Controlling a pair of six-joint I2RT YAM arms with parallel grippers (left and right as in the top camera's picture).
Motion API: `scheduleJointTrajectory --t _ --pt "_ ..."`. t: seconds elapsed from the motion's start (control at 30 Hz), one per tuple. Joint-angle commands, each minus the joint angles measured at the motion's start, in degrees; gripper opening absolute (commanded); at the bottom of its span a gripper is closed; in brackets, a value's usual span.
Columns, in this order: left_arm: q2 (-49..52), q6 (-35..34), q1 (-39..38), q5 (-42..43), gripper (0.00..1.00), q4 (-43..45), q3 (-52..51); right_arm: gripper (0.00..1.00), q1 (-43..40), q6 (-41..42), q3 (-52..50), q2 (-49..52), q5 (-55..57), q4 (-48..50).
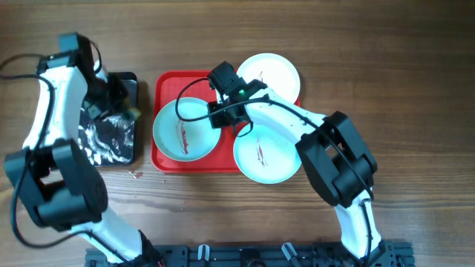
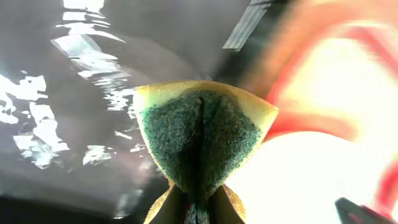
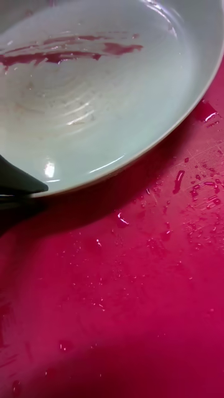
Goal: Clean dirty plates on tray and stack at the side
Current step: 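Lift the sponge with the left gripper and move it over the plate, then scrub the light-blue plate with the sponge while right gripper holds it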
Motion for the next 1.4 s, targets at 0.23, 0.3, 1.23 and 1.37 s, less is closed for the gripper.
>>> scheduleJointTrajectory --t 0.23,0.3,1.23,1.37 --pt "-0.7 6.0 -14.6 0.4 0.04 6.0 -7.2 0.04 -3.7 -2.8 0.0 2.2 -7.4 -1.2" --pt "0.2 6.0 -15.5 -0.7 0.04 8.6 -11.2 0.04 -3.7 -2.7 0.0 2.2 -7.2 -1.2" --pt "1.1 -13.8 -18.7 -1.4 0.04 45.8 -30.0 0.04 -4.3 -2.1 0.0 2.2 -8.5 0.1" --pt "1.1 -22.1 -18.7 -6.1 0.04 51.3 -30.0 0.04 -4.3 -2.2 0.0 2.2 -8.4 -0.3"
